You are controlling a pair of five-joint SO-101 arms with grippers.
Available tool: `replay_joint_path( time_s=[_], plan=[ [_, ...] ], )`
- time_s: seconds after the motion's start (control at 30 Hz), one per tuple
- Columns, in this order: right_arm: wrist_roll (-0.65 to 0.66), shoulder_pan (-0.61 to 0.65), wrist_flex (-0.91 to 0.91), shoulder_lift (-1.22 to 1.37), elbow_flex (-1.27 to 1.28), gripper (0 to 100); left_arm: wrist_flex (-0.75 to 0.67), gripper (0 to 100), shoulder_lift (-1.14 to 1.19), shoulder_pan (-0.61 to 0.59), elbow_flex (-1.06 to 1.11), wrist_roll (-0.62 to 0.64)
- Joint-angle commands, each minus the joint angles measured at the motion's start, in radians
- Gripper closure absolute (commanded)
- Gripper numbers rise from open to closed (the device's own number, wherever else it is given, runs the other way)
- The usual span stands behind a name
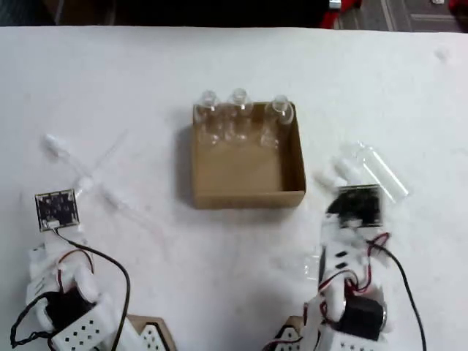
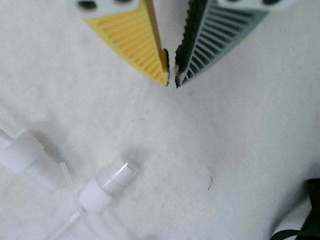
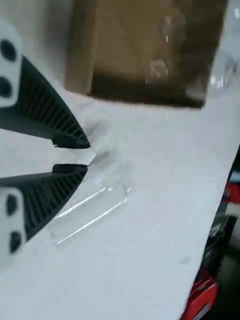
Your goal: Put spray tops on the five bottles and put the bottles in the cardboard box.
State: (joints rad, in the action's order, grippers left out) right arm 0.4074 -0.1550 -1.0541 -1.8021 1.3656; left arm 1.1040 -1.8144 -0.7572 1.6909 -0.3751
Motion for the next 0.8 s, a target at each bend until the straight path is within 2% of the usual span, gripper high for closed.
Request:
replay_joint_path(
  time_s=[0.0,0.2,0.23,0.37,0.5,0.6,0.77],
  plan=[
    [0.278,0.257,-0.229,0.124,-0.149,95.3,0.002,97,-0.010,0.012,-0.003,-0.003],
    [0.652,0.380,-0.469,0.421,-0.275,94.0,0.002,97,-0.010,0.012,-0.003,-0.003],
    [0.717,0.397,-0.530,0.472,-0.308,92.0,0.002,97,-0.010,0.012,-0.003,-0.003],
    [0.818,0.437,-0.616,0.699,-0.411,79.6,0.002,97,-0.010,0.012,-0.003,-0.003],
    [0.835,0.481,-0.570,0.880,-0.393,70.4,0.002,97,-0.010,0.012,-0.003,-0.003],
    [0.835,0.481,-0.486,0.940,-0.342,70.1,0.002,97,-0.010,0.012,-0.003,-0.003],
    [0.787,0.490,-0.421,0.892,-0.261,70.1,0.002,97,-0.010,0.010,-0.003,-0.003]
  ],
)
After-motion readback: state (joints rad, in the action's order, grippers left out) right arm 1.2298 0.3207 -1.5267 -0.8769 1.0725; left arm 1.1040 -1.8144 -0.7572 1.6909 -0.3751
